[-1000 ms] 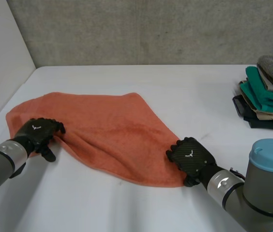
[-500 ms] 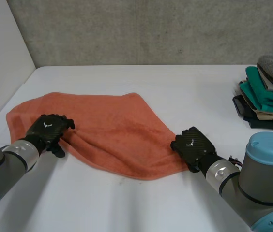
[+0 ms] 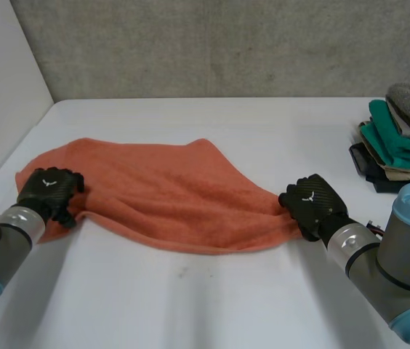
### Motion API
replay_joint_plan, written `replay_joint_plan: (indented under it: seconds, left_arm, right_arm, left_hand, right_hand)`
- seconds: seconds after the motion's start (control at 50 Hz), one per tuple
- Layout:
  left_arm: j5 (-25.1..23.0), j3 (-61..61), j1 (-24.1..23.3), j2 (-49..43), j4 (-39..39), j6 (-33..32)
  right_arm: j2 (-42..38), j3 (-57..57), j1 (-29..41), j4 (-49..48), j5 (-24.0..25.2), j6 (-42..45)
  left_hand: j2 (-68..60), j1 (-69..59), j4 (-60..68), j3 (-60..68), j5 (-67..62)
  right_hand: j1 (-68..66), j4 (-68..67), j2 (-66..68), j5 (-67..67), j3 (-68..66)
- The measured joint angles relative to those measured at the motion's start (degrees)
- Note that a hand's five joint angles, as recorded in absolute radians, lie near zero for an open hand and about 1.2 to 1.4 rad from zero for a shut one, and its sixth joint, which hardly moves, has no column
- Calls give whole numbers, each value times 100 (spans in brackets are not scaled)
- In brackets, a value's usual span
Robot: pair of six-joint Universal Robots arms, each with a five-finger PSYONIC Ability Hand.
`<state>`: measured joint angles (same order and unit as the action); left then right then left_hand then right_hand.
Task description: Fold the laundry.
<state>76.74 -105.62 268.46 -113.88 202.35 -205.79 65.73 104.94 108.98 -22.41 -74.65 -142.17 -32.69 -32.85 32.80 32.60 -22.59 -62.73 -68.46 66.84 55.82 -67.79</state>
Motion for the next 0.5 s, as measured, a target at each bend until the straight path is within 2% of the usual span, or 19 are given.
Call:
replay_joint_plan:
  seconds: [0.16,0.42,0.44,0.5]
  left_arm:
    - [-27,63,151,-174,-4,3]
    - [-72,237,65,-537,-68,11]
    - [-72,253,63,-546,-70,13]
    - [-55,305,62,-551,-68,18]
  right_arm:
    - [-3,-16,11,179,-3,18]
    - [-10,4,-7,205,-1,1]
    - [-10,7,-8,205,-2,2]
    - [-8,12,-12,211,-8,6]
  left_hand:
    - [-264,-265,253,255,-249]
    - [-1081,-1029,997,1088,-976]
    - [-3020,-2987,2961,2951,-2925]
    - [-3512,-3118,3528,3502,-3322]
  right_hand:
    - [0,0,0,0,0]
    - [0,-1,0,0,0]
    - [0,-1,0,1,0]
    - [0,-2,0,0,0]
